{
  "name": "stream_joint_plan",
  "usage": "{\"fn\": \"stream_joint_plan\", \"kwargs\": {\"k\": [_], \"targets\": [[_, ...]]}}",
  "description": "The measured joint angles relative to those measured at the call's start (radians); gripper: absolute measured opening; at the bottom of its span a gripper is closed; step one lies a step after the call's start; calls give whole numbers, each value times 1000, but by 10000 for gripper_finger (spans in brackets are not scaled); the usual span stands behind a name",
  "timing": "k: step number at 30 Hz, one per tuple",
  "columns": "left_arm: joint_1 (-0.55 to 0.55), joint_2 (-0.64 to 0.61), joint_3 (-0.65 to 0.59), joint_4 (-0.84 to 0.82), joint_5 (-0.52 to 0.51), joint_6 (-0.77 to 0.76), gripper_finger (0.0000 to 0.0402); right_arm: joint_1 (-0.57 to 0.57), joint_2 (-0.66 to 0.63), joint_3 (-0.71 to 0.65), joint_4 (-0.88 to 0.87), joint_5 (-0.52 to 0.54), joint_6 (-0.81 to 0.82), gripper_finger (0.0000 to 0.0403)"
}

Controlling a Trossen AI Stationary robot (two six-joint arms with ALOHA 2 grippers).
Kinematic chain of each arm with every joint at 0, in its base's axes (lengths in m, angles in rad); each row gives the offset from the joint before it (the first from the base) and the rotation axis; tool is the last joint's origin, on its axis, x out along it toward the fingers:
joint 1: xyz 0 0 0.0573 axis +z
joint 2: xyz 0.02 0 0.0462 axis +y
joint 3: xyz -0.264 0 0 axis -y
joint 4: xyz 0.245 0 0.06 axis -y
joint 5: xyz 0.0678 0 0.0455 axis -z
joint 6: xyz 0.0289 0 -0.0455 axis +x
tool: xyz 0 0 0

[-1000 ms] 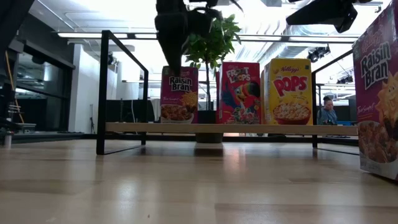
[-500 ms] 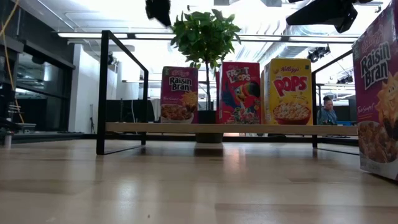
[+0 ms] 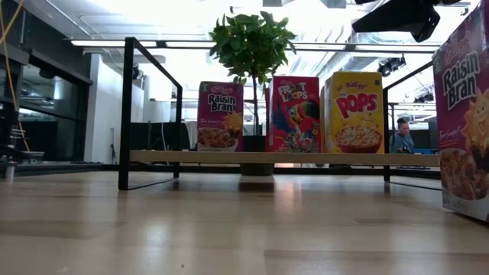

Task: Stack cereal on shelf
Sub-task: Put the purple cereal box on the shelf aligned with the other purple cereal box

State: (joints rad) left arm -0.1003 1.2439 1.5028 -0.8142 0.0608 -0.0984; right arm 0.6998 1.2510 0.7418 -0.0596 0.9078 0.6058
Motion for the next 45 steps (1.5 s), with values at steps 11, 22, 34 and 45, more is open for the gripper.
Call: {"fn": "stream_joint_plan", "kwargs": {"k": [11,22,34,45], "targets": [[-219,-369,-767,832,-121,-76,218,0,49,28,188,-44,-3,236],[-353,-484,-951,1107,-123,-9,218,36,316,709,-664,-280,-175,236],[-424,-451,-951,1113,-144,41,218,33,629,1145,-1214,-591,-430,236],[-427,-451,-951,1112,-190,51,218,7,662,1092,-1354,-718,-501,236]]}}
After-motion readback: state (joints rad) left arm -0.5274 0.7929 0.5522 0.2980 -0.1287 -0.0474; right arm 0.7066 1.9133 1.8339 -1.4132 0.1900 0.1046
